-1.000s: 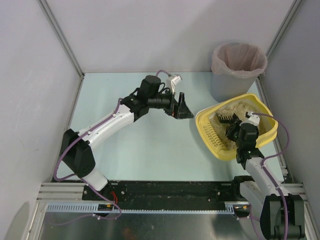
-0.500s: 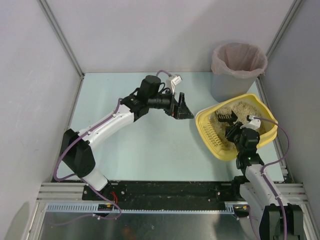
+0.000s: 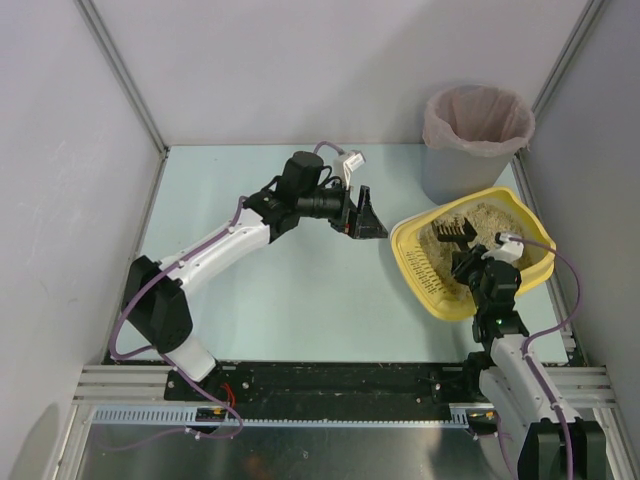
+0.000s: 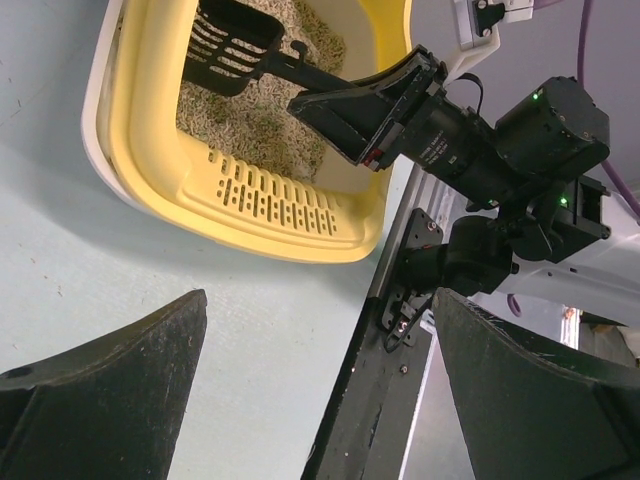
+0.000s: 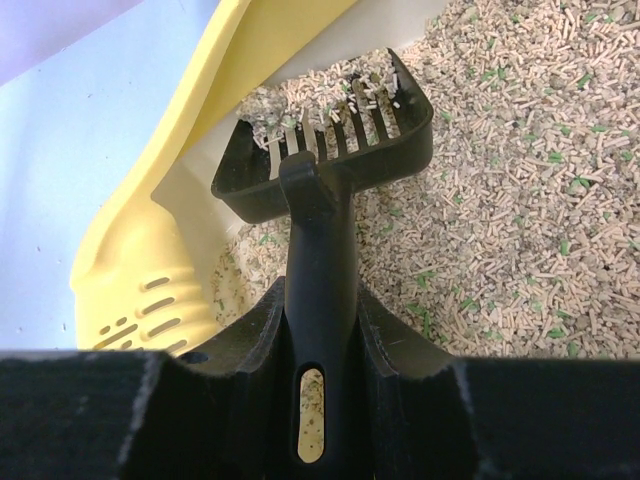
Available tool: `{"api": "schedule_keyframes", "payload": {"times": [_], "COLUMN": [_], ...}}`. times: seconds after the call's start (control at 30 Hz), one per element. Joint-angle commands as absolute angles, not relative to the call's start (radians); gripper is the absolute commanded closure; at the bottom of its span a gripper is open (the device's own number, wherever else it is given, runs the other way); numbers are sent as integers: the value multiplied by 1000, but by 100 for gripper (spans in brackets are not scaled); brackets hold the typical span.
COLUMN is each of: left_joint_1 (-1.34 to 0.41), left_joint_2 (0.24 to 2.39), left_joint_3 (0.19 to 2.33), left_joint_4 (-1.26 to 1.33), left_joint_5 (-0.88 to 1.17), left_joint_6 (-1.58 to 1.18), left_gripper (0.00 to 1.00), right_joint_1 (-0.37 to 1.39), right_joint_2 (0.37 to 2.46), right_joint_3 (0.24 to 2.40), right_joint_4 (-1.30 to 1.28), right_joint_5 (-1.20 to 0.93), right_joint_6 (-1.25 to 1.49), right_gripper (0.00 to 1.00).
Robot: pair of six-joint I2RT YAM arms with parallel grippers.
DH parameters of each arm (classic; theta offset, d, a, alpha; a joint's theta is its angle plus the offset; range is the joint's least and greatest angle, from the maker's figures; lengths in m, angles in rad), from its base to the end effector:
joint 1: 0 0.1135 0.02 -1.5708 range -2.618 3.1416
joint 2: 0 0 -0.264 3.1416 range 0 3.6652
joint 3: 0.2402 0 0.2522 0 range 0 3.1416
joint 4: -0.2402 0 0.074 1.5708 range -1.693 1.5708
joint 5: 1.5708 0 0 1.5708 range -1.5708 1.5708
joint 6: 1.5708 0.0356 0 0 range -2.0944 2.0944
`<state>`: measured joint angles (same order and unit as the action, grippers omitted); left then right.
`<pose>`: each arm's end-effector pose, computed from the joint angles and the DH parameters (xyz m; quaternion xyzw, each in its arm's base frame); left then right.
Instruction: Clean the litter box
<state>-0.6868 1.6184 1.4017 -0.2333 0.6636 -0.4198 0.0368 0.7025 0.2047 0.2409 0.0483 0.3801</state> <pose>0.2773 -0.2557 0.3387 0.2782 0.7707 -0.4988 0.2826 0.1683 0.0045 0.1920 0.1498 0.7775 0.1076 0.6013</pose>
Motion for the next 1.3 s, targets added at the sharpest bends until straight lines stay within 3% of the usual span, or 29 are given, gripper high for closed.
{"api": "schedule_keyframes", "payload": {"times": [0.0, 0.3, 0.83, 1.27], "left_joint_1": [-684, -684, -689, -692], "left_joint_2": [1621, 1629, 1623, 1618], "left_joint_3": [1410, 1410, 1410, 1410], "left_joint_4": [-201, -196, -193, -195], "left_joint_5": [696, 707, 709, 710], "left_joint_6": [-431, -443, -443, -443], "left_gripper": [2, 2, 2, 2], "right_joint_1": [49, 63, 120, 176], "right_joint_2": [634, 509, 479, 316], "right_joint_3": [238, 288, 429, 442], "right_joint_4": [226, -33, -205, -290], "right_joint_5": [132, 262, 350, 433], "right_joint_6": [385, 426, 443, 362], "right_gripper": [100, 100, 100, 100]}}
